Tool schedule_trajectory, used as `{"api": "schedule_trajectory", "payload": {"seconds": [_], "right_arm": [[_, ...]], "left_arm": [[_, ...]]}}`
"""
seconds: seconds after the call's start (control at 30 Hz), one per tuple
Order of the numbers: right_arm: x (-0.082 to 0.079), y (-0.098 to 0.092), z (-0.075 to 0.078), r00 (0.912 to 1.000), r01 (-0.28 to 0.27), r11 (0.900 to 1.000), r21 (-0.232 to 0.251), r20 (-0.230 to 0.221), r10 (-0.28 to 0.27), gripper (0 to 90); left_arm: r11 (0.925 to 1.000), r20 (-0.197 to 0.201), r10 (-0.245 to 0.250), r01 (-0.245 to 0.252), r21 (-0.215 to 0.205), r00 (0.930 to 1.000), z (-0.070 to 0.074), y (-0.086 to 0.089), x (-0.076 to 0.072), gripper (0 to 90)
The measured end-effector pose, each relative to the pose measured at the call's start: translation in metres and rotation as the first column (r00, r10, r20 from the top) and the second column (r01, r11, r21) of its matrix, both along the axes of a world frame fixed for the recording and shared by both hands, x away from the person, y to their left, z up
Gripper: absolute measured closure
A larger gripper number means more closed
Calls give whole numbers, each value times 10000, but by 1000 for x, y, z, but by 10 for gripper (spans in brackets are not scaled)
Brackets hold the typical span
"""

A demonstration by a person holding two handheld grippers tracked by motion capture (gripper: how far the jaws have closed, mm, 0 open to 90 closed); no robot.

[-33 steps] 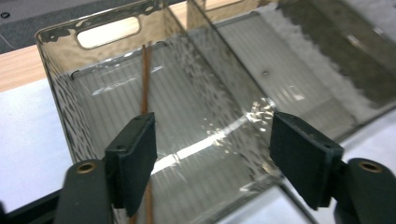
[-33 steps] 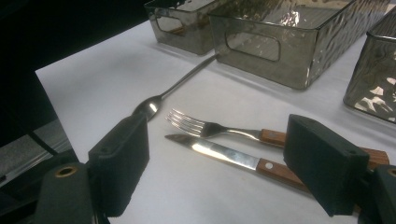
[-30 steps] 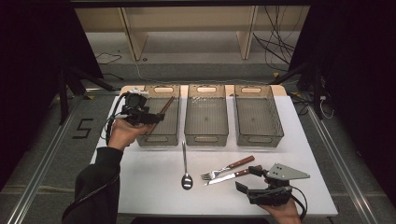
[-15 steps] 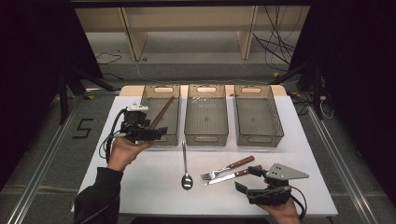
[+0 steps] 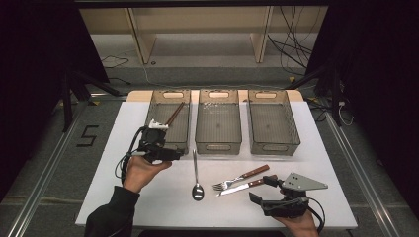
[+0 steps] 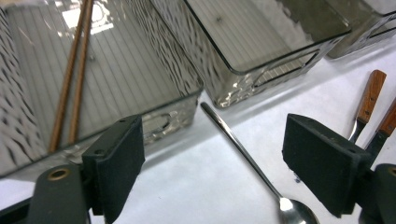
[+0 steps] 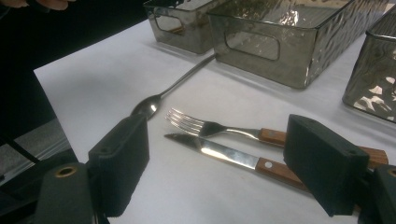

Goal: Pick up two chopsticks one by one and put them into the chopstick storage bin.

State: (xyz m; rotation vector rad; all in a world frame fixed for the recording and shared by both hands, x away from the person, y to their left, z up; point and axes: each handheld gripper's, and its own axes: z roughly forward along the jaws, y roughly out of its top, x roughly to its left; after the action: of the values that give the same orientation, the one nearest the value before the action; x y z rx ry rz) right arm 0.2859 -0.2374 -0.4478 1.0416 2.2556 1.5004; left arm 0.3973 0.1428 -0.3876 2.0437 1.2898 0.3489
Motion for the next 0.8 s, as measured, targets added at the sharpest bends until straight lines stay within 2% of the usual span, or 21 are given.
{"api": "schedule_trajectory", "payload": {"seconds": [0.3,0.63,0.8], "right_arm": [[0,0,0,10000,-1,10000,-8,-16,1,230],[0,-2,-1,10000,30,10000,37,-34,-30,231],[0,-2,-1,10000,23,10000,17,-27,-23,230]], "left_arm": [[9998,-685,-202,207,59,9974,-18,-21,-8,204],[9986,-1448,-433,474,248,9885,-38,-39,-10,204],[9986,-1609,-453,490,191,9859,-44,-42,-11,209]]}}
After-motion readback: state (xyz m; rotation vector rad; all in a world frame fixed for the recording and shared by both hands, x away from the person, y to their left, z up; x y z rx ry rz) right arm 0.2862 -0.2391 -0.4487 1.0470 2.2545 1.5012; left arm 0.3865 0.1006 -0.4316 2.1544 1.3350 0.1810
